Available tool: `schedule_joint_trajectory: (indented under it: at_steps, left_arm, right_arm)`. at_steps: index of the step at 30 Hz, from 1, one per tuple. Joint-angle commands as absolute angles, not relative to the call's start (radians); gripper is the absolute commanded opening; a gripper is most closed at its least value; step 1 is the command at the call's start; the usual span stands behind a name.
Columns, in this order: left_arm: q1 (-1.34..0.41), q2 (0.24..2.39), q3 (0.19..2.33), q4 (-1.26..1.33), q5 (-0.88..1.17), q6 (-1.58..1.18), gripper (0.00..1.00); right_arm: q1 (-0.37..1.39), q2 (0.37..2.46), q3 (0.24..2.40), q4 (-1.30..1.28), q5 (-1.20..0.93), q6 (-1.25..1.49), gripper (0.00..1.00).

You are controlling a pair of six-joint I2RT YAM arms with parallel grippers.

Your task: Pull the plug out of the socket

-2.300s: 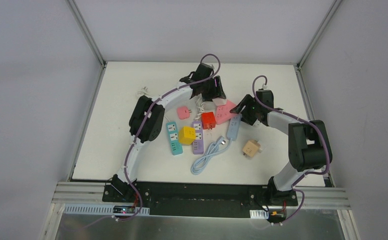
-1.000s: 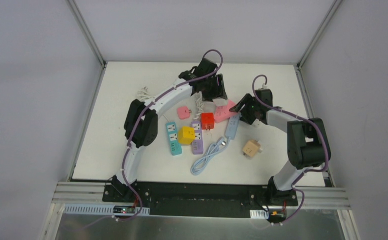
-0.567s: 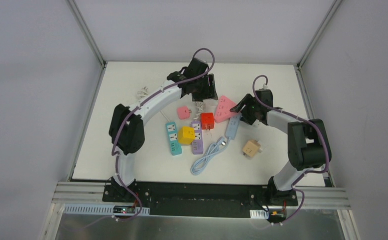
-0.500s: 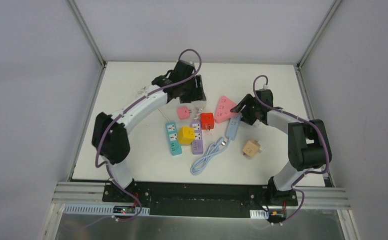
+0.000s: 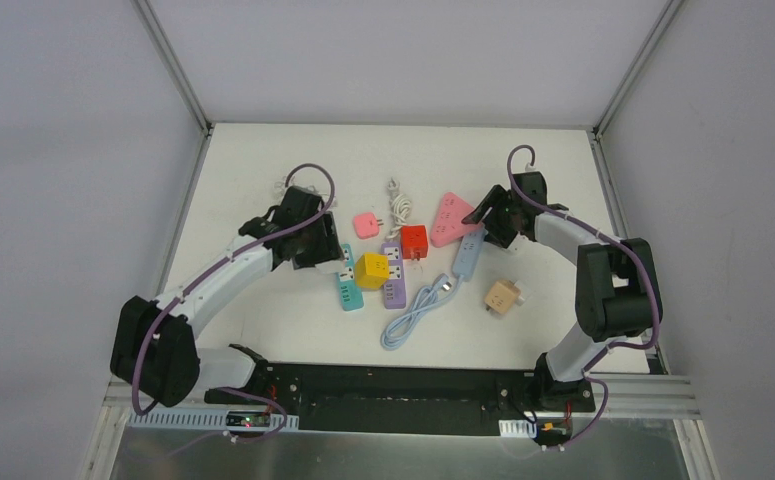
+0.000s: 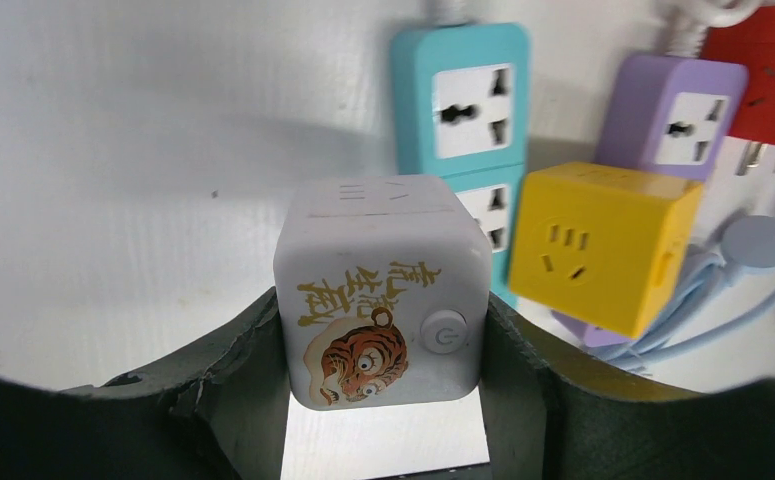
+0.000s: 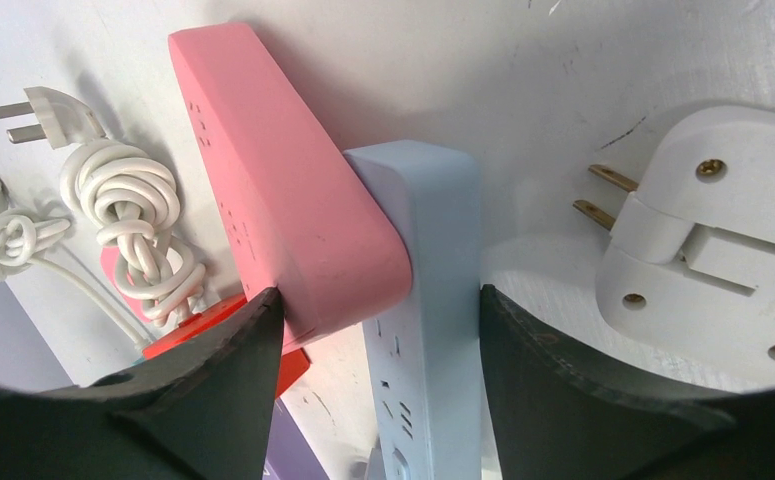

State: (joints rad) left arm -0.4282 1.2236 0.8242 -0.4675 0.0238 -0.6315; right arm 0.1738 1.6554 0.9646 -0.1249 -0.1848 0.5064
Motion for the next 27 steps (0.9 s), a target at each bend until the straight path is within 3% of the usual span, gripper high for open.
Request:
schedule_joint_trajectory:
  at_steps: [1,7,19,27]
  left_arm:
    - [-0.397,1.089,0.716,-0.438,0.019,-0.645,0.0]
    - [-0.393,1.066,0.616,-0.442,0.023,-0.665,0.07]
    - [-0.388,1.01,0.604,-0.52,-0.076,-0.676,0.68]
    - [-0.388,0.946,0.673,-0.616,-0.211,-0.659,0.87]
  right_arm:
    - [0.164,1.575,0.975,-0.208,-0.141,0.468,0.74]
    - [0.166,1.484,0.891,-0.164,-0.17,0.488,0.81]
    - [0.167,1.4,0.733,-0.15,-0.223,0.481,0.82]
    - [0.168,1.425,0.704,-0.123,-0.253,0.483,0.81]
